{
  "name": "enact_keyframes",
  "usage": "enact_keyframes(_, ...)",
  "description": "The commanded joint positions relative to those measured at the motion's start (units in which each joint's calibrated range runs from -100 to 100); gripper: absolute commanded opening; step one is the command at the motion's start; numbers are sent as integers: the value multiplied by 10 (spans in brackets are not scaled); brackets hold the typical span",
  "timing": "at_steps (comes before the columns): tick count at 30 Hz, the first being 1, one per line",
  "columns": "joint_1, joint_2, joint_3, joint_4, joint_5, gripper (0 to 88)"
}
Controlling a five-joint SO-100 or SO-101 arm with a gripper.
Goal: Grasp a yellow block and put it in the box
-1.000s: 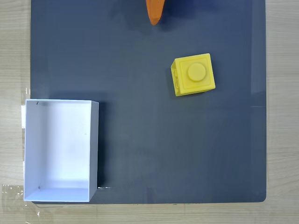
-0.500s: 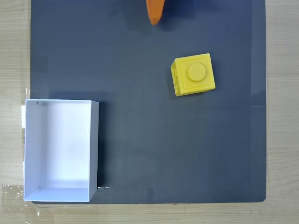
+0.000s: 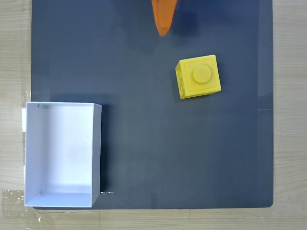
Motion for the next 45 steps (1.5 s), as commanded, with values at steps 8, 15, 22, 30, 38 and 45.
enact_keyframes(8,-81,358,-437,197,-1,35)
enact_keyframes(15,-81,537,-625,313,-2,204)
enact_keyframes(22,-96,641,-688,368,-2,403)
enact_keyframes(30,-103,719,-688,332,-2,435)
enact_keyframes(38,-125,795,-686,252,-3,436)
enact_keyframes(45,-129,837,-687,222,-3,424)
